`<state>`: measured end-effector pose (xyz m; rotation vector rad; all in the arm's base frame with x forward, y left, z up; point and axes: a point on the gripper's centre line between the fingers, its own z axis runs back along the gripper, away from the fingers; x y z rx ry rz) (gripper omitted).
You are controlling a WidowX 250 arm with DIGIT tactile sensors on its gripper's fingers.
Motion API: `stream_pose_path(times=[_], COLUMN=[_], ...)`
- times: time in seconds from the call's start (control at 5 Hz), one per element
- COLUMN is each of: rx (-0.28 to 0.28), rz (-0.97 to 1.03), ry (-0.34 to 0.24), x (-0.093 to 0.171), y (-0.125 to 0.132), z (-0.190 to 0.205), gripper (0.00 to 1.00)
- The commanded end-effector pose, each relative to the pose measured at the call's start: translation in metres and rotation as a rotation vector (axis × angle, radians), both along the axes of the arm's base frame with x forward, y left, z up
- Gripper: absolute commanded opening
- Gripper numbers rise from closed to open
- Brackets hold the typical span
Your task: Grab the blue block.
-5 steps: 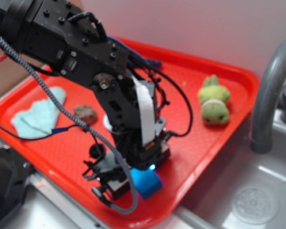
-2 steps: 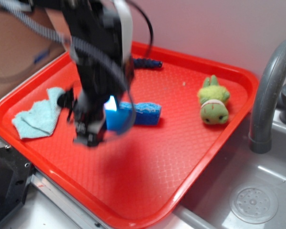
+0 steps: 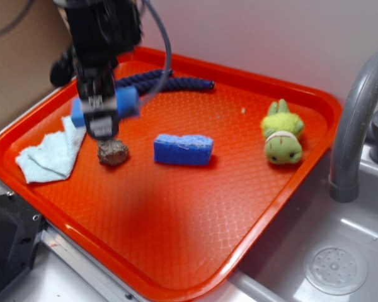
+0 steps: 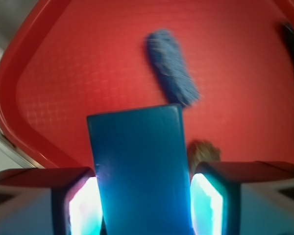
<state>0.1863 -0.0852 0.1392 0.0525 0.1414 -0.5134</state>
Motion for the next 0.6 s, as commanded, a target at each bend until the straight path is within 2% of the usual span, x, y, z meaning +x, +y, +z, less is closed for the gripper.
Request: stream_pose_path(times=[0.0,0.2,0.4], rx=[-0.167,-0.139,-0.076], rz=[0.494,0.733,0.977], ry=[-0.168,-0.287,-0.316], x=[-0.011,0.004,0.022], y=[-0.025,-0.031,-0.024], z=[0.078,0.085,0.070], gripper=[0.00,0.00,0.00])
